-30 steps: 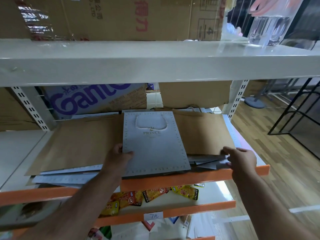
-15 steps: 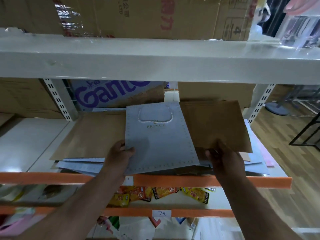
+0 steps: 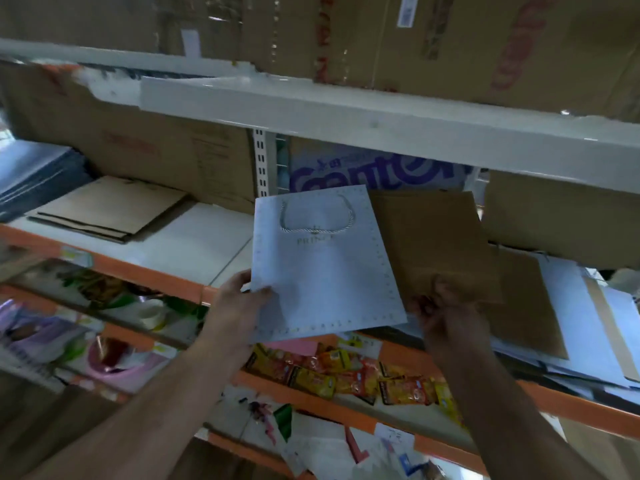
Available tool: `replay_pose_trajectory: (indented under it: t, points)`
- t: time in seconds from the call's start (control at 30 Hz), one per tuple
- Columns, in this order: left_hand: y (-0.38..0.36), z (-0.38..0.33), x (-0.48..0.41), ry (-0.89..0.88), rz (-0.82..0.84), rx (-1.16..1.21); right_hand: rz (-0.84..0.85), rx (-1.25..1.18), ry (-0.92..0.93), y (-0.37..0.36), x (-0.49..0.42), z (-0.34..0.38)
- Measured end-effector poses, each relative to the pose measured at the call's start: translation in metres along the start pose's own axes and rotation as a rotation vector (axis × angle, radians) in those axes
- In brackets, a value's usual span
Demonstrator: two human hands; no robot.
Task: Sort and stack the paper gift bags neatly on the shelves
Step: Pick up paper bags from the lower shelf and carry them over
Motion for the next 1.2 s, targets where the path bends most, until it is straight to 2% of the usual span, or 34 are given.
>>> replay_pose_trajectory:
  t: [0.13, 0.43, 0.57, 0.87, 1.2]
  points:
    - [0.094, -0.010, -0.014, -0.008, -0.090, -0.011, 0.017, 0.061, -0.042, -0.060, 0.041, -0.060]
    - [0.305, -0.035, -0.044, -0.020, -0.225, -0.045, 0.195, 0.209, -0.128, -0.184, 0.121, -0.209]
    - [0.376, -0.038, -0.061, -0.002, -0.301, -0.019, 0.250, 0.242, -0.164, -0.229, 0.146, -0.261]
    - [0.459, -0.043, -0.116, 0.012, -0.396, 0.111, 0.283, 0.274, -0.221, -0.322, 0.141, -0.340]
    - [0.499, -0.104, -0.233, -0.002, -0.436, 0.089, 0.250, 0.224, -0.275, -0.438, 0.090, -0.413]
Point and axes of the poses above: each hand's wrist, its own x-axis away from the middle knuckle, its own y-axis out of the back of the hand, z = x × y, the point moved 5 cm from there along -x, towards the middle knuckle, and after that the axes turned 6 degrees about -z, right-handed, at the moved point
